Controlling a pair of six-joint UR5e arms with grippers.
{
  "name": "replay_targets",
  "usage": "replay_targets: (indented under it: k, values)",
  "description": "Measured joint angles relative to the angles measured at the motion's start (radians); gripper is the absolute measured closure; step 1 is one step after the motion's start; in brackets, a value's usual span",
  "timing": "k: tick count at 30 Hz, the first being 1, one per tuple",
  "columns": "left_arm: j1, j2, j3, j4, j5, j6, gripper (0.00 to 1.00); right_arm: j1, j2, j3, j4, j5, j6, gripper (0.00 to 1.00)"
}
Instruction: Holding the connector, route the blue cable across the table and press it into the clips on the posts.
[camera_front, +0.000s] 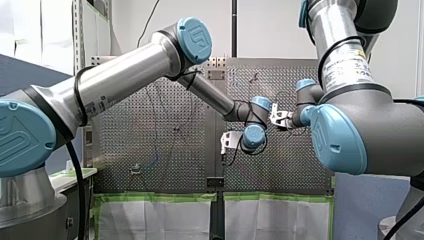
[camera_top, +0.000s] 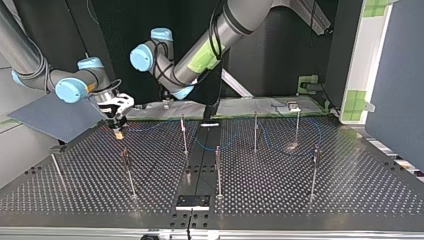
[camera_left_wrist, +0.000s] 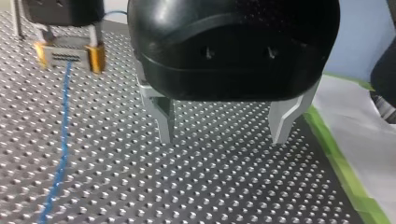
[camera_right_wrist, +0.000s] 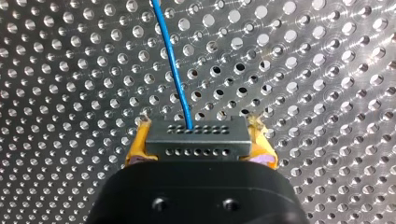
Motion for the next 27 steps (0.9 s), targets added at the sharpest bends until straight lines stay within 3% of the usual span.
replay_targets:
  k: [8, 17, 22, 27]
  values:
    - [-0.018, 0.007, 0.031, 0.030, -0.060, 0.006, 0.00, 0.000, 0.000, 0.000, 0.000, 0.000, -0.001, 1.00]
    - [-0.016, 0.005, 0.092, 0.109, -0.125, 0.018, 0.00, 0.003, 0.001, 0.000, 0.000, 0.000, -0.002, 1.00]
    - [0.004, -0.003, 0.109, 0.128, -0.121, 0.019, 0.00, 0.003, 0.001, 0.000, 0.000, -0.001, -0.003, 1.00]
    - [0.031, -0.031, 0.139, 0.115, -0.090, 0.019, 0.00, 0.003, 0.001, 0.000, 0.000, -0.001, -0.002, 1.00]
